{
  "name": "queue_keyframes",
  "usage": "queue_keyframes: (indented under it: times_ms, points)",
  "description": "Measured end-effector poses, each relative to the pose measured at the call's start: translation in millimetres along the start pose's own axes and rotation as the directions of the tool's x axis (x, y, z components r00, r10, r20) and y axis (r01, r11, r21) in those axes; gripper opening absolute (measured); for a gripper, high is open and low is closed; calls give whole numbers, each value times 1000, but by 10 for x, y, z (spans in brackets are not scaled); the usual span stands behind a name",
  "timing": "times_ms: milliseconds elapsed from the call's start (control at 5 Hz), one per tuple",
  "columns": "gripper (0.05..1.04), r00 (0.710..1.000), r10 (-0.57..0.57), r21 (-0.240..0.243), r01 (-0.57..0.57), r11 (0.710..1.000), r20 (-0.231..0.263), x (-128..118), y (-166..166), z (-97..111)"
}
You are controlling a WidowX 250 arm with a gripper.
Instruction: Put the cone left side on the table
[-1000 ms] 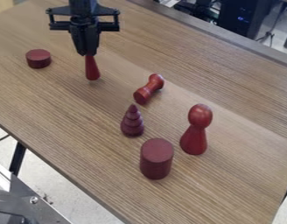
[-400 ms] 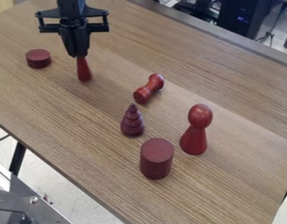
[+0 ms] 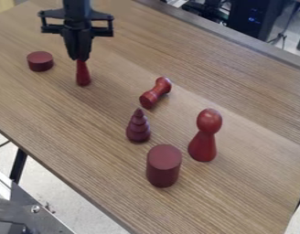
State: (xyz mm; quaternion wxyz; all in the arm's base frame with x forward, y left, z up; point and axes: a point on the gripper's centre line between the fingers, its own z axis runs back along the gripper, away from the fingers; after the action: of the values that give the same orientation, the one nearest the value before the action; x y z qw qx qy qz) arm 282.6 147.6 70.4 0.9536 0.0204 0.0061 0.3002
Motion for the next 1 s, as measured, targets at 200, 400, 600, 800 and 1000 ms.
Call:
queue_keyframes:
  times_ms: [200,400,600,800,1000]
  points:
    - [128,1000,4,25,-4,1000,1,-3,-14,1]
    - [320,999,-35,-15,35,999,15,19,-63,-3]
    - [627,1000,9,-78,-8,997,8,-23,-83,-74]
    - [919,997,48,-131,-40,991,53,-55,-37,108]
    - [1003,997,61,-40,-59,997,55,-125,44,311]
